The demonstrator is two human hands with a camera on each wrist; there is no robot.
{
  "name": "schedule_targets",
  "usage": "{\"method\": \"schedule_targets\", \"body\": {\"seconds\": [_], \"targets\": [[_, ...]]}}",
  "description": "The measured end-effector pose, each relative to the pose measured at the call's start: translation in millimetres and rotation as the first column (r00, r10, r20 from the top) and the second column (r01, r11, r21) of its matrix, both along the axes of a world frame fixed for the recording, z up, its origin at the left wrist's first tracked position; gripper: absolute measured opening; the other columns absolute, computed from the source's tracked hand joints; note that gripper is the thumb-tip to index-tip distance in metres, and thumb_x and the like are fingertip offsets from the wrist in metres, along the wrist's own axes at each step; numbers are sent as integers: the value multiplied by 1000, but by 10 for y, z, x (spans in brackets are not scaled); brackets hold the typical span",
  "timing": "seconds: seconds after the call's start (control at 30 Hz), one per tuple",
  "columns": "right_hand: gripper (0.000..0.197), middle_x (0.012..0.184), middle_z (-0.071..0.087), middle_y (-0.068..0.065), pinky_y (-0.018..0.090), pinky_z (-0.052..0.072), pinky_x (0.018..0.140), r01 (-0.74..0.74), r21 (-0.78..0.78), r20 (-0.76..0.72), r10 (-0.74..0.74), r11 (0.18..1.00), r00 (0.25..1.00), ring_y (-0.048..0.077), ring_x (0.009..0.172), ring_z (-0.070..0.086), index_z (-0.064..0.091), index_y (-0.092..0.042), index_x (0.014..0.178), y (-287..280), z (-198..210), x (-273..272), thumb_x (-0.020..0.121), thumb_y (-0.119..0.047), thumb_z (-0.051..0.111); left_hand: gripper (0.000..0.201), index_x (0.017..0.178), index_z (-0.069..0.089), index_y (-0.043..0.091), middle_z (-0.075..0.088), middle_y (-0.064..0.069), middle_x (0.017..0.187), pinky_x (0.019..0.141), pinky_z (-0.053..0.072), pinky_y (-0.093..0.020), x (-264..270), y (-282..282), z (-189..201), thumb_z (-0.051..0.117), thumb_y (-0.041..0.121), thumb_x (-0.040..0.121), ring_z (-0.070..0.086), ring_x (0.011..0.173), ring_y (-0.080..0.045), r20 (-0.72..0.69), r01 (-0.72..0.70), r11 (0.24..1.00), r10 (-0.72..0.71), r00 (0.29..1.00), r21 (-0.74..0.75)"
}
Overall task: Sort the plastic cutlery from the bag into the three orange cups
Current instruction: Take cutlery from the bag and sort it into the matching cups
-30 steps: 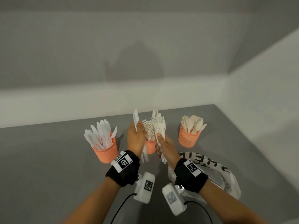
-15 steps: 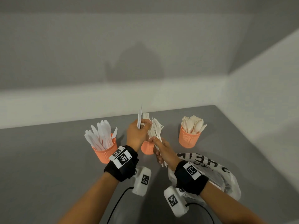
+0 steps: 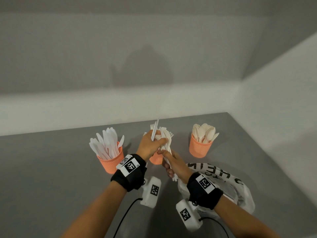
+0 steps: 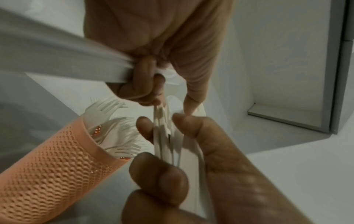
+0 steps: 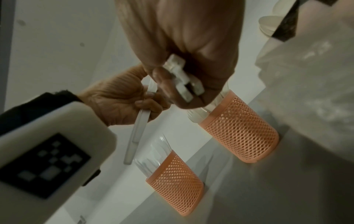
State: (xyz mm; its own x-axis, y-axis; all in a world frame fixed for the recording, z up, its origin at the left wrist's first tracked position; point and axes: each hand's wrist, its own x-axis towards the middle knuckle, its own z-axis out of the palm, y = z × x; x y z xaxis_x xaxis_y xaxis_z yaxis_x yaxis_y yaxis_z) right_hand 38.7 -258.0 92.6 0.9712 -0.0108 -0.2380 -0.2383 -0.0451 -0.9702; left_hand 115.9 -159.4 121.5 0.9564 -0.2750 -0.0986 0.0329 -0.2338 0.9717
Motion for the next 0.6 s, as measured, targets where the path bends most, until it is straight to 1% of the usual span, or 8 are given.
{"method": "schedule_targets", "body": {"seconds": [0.1,0.2,0.3,0.37,0.43,0.47,0.53,0.6], "targets": [[23,57,35,-1,17,30,37,-5,29,-16,5,1000,1000,4,36,31,52,-18,105,-13,12,3,100,-32,35,22,102,58,10,65,-5,85,49,44,-15,11,6,25,63,8,81,59,65,-13,-8,5,999,-6,1000,-33],[29,56,35,-2,18,28,38,17,88,-32,-14,996,999,5,38,31,52,-19,105,2,2,3,99,-40,34,16,96,52,8,58,-4,76,51,44,-20,3,-25,19,58,5,82,55,60,-13,-12,-42,996,41,999,-74],[34,57,37,-3,19,30,39,65,177,-32,-60,982,998,6,40,33,50,-18,108,27,-40,8,98,-46,33,13,98,46,7,54,-5,78,55,44,-23,-13,-72,-8,52,6,86,53,64,-15,1,-93,992,93,996,-81],[36,56,39,-2,20,32,39,102,198,-14,-101,975,995,8,40,34,52,-16,103,38,-54,12,99,-46,33,5,89,46,10,53,-3,73,51,45,-20,-40,-92,-31,49,5,88,53,61,-14,38,-88,993,91,995,-85],[36,57,41,-1,20,34,41,139,192,10,-144,972,990,9,40,36,53,-18,89,49,-48,7,98,-47,34,6,86,47,11,53,-3,72,51,44,-17,-83,-109,-83,47,7,90,52,62,-15,70,-84,994,89,994,-74],[35,57,42,-1,21,34,41,157,191,20,-164,969,986,9,40,37,53,-20,87,53,-45,10,97,-48,35,2,91,49,8,55,-4,75,54,44,-19,-107,-112,-108,48,9,91,53,65,-17,76,-82,994,87,993,-73],[34,55,45,-2,20,35,40,165,197,40,-176,966,984,9,39,38,54,-20,94,65,-38,20,98,-48,34,15,103,53,2,61,-10,84,64,46,-26,-135,-107,-178,49,12,91,57,74,-22,88,-66,995,73,993,-76],[34,52,49,-4,20,36,39,160,196,63,-175,967,983,9,38,41,54,-17,102,79,-39,36,99,-44,33,17,105,58,5,66,-14,95,75,50,-33,-146,-95,-229,49,14,93,62,83,-24,108,-57,996,65,992,-72]]}}
